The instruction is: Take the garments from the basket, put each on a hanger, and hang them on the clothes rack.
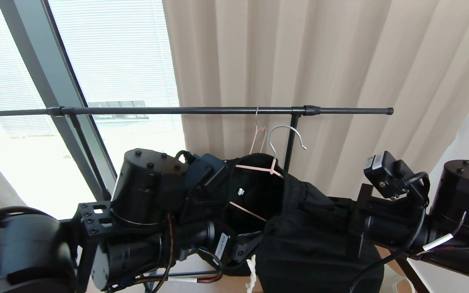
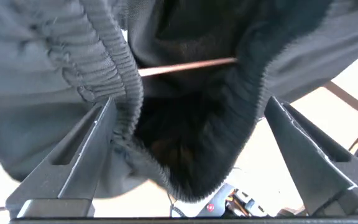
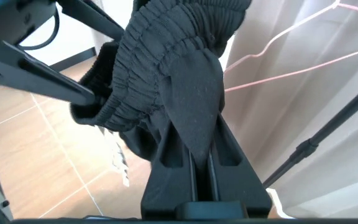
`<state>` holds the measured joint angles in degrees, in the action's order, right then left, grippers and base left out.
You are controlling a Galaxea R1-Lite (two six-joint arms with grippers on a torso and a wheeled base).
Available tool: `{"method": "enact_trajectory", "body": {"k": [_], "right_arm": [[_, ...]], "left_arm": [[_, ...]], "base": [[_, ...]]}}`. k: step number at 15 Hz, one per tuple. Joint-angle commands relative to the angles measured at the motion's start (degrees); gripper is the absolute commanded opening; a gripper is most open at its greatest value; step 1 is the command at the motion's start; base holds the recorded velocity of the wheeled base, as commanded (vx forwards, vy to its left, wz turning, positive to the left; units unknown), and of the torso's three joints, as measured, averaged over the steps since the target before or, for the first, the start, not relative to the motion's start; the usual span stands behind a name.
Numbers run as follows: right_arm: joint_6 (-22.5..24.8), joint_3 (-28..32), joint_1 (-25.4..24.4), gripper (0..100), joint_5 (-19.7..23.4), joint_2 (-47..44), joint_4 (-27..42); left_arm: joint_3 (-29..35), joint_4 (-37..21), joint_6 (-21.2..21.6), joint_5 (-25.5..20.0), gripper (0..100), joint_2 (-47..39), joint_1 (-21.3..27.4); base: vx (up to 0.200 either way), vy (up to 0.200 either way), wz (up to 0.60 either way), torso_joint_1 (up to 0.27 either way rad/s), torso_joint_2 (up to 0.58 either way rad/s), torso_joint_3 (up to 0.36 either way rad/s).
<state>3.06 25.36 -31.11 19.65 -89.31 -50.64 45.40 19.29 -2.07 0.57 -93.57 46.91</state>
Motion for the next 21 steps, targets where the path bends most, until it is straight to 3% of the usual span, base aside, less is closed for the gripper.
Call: {"method": "enact_trajectory", "body": {"k": [1,7,10,12,15,16,17,18,19,20,21], "right_arm": [[-0.25,0.31,1.14,0,1.27,-0.69,0.01],[-0.34,-0.4,2.63,0,3.38,-1.57,-1.3],[-0.25,-0.92,3.95,0,6.01,-2.63,-2.62],[-0.16,-0.92,5.89,0,10.32,-4.65,-2.89],[-0.07,-1.19,6.15,0,13.75,-5.26,-4.73],[0.02,-1.54,6.24,0,14.71,-5.26,-4.73],[0.02,-1.54,6.24,0,14.71,-5.26,-4.73],[0.02,-2.42,6.24,0,17.97,-4.91,-4.73],[0.02,-2.42,6.33,0,18.05,-4.91,-4.73],[0.1,-2.59,6.33,0,19.46,-4.56,-4.82],[0.28,-2.68,6.33,0,19.46,-4.65,-4.82]], "left_arm": [[-4.44,-0.04,-0.12,0.04,100,9.64,-0.15],[-7.96,-0.3,0.14,-0.49,100,19.22,-4.02],[-8.04,-0.3,0.75,-1.63,100,20.71,-8.85],[-8.22,-0.39,3.92,-13.05,100,21.59,-17.55],[-7.34,-0.74,8.75,-24.48,100,20.8,-26.26],[-6.9,-0.74,10.25,-28.61,100,20.1,-27.66],[-6.9,-0.74,10.25,-28.61,100,20.1,-27.66],[-4.62,-1.18,11.21,-35.38,100,19.66,-29.59],[-4.62,-1.27,11.21,-35.55,100,19.66,-29.68],[-1.63,-5.14,14.38,-39.07,100,17.46,-30.3],[0.92,-8.12,14.73,-41.35,100,16.23,-30.47]], "base": [[0.0,0.0,0.0,0.0,0.0,0.0],[0.0,0.0,0.0,0.0,0.0,0.0],[0.0,0.0,0.0,0.0,0.0,0.0],[0.0,0.0,0.0,0.0,0.0,0.0],[0.0,0.0,0.0,0.0,0.0,0.0],[0.0,0.0,0.0,0.0,0.0,0.0],[0.0,0.0,0.0,0.0,0.0,0.0],[0.0,0.0,0.0,0.0,0.0,0.0],[0.0,0.0,0.0,0.0,0.0,0.0],[0.0,0.0,0.0,0.0,0.0,0.0],[0.0,0.0,0.0,0.0,0.0,0.0]]}}
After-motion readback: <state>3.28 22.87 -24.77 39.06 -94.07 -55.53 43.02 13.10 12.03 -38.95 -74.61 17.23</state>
